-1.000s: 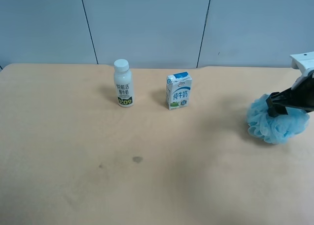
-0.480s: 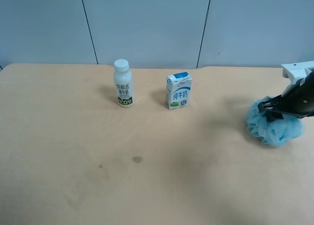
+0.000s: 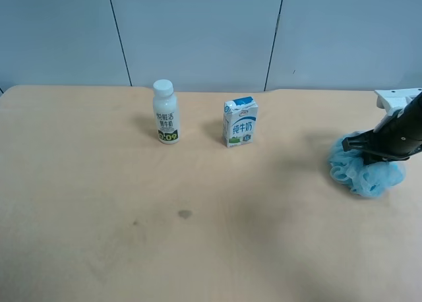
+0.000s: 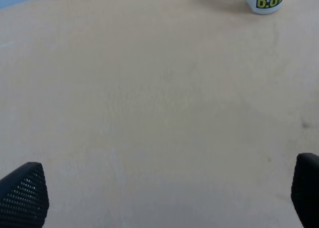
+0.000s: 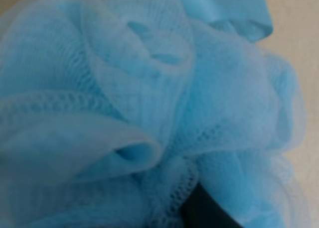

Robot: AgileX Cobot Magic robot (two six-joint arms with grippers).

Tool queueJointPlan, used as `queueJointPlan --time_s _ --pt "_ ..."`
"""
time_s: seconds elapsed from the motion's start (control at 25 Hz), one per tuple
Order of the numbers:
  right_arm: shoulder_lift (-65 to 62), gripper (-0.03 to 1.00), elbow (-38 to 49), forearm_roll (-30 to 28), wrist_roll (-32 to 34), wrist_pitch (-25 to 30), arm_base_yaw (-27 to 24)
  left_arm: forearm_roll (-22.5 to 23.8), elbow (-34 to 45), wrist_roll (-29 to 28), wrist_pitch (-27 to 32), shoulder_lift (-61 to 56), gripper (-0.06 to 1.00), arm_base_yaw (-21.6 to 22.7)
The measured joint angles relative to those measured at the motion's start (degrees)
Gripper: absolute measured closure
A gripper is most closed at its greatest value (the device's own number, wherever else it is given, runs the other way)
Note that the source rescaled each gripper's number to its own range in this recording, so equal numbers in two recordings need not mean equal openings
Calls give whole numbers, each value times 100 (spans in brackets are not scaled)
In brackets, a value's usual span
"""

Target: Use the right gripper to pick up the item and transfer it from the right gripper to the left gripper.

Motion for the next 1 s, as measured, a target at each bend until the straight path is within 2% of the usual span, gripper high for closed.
queueJointPlan --time_s 0.16,0.28,0.44,0.52,0.68,0.84,1.0 --pt "-34 86 0 412 -290 -27 0 0 0 0 0 0 -6 0" --pt "-231 87 18 1176 -954 -92 0 0 0 0 0 0 -6 0" --pt "-790 92 30 2840 -2333 -70 0 0 0 0 0 0 -6 0" --pt "-1153 92 30 3875 -3220 35 0 0 0 0 0 0 -6 0" --pt "-1659 92 30 5713 -4848 477 0 -11 0 0 -9 0 -6 0" --pt "-1892 93 30 6999 -5922 1007 0 -79 -61 0 -77 222 -6 0" --pt "-1908 93 30 7589 -6528 1525 0 -422 -367 14 -193 824 -6 0"
